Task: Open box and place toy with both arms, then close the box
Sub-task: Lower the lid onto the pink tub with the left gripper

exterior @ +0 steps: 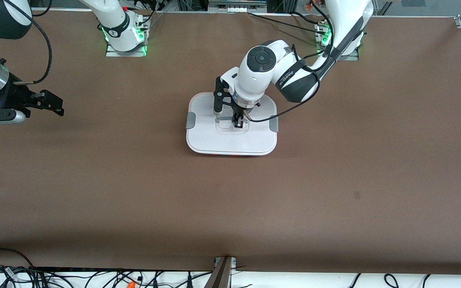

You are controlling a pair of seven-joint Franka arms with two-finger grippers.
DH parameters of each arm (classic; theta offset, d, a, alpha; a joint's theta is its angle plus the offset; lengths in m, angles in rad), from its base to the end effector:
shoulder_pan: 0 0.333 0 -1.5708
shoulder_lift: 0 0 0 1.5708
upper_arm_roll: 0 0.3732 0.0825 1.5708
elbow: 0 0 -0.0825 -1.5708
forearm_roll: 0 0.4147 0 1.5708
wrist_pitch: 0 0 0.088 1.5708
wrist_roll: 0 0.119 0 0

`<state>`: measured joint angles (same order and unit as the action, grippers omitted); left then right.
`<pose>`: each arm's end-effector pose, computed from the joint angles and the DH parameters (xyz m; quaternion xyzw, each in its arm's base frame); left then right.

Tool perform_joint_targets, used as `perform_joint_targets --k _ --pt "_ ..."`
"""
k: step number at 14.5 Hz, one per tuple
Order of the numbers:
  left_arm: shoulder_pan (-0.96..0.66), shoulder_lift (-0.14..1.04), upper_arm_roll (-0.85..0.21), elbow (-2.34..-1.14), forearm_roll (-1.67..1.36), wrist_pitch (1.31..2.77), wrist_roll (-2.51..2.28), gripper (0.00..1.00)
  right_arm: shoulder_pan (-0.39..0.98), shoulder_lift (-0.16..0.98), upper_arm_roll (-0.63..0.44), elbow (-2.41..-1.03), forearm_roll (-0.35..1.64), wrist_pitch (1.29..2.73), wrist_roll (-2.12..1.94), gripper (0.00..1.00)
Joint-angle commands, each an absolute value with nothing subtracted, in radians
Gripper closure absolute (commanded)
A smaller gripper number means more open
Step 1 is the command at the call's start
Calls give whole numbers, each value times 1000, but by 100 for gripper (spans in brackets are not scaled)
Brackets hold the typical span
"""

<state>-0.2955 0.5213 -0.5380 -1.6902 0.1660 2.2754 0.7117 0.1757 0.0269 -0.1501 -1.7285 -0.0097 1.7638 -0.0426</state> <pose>0.5354 -0.5025 0.3649 0.7053 -0.7028 0.0672 0.0642 0.6040 0.0156 0.5908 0.9994 0.0350 0.0043 0.0068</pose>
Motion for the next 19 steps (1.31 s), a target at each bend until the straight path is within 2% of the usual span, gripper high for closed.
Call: perform_joint_targets --k 1,10,15,19 --pt "-299 499 -538 -1733 195 2281 675 100 184 9 -158 -1744 -25 1758 -55 0" --pt "-296 485 -543 -1740 195 2270 678 100 184 11 -160 -1744 -25 1758 -55 0" --pt "-299 483 -543 -1740 195 2185 678 100 184 12 -160 -1741 -26 1758 -40 0" --pt "-302 483 -543 -1735 195 2184 678 100 184 15 -160 -1740 -26 1758 -40 0"
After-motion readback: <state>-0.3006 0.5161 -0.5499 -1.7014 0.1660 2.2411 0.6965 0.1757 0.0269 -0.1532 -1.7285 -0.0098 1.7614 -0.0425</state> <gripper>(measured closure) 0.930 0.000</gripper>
